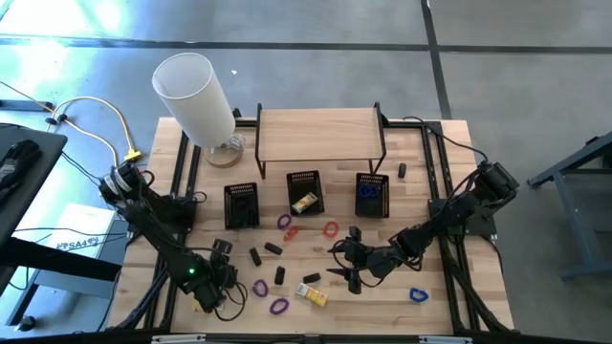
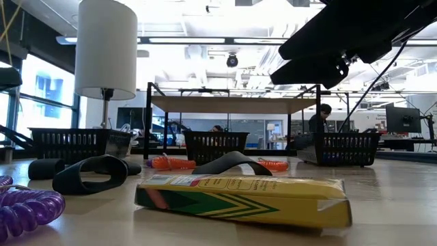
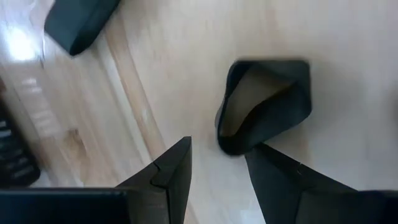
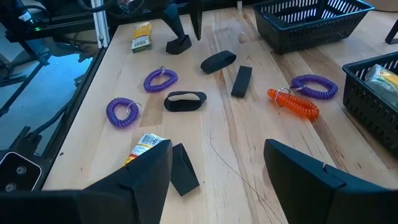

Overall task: Pick & Place Office Desk Supplies
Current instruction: Put the black rubber band into the left black bin

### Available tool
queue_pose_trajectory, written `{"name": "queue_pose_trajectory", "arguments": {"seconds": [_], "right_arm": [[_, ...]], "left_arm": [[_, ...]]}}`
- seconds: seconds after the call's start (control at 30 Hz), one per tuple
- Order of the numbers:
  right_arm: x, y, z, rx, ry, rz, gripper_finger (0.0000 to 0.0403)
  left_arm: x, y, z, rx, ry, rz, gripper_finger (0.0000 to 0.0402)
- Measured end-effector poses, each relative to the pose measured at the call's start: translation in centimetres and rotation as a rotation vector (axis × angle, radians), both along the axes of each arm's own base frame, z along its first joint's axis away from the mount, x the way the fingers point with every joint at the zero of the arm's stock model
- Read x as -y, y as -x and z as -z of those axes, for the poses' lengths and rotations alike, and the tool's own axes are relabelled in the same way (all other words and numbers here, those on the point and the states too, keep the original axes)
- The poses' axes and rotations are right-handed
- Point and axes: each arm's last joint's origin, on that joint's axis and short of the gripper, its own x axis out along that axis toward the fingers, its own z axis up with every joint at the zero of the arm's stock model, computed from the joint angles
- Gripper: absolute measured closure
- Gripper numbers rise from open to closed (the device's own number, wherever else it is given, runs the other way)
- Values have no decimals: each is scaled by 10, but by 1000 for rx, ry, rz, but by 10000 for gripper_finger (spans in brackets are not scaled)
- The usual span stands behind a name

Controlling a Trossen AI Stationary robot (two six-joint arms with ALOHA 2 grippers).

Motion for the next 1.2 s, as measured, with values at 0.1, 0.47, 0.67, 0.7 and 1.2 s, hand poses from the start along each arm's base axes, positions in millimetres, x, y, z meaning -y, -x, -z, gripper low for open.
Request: {"name": "queue_pose_trajectory", "arguments": {"seconds": [0.1, 0.47, 0.67, 0.7, 1.2], "right_arm": [[0, 0, 0, 0, 0, 0, 160], [0, 0, 0, -1, 1, 0, 160], [0, 0, 0, -1, 0, 0, 160], [0, 0, 0, -1, 0, 0, 160], [0, 0, 0, -4, 1, -2, 160]], "left_arm": [[3, -3, 0, 28, 23, 23, 253], [10, -9, -2, 114, 52, 102, 274], [10, -10, -3, 121, 48, 113, 318], [10, -10, -2, 121, 47, 113, 326], [-6, -32, -37, 458, -79, -105, 398]]}}
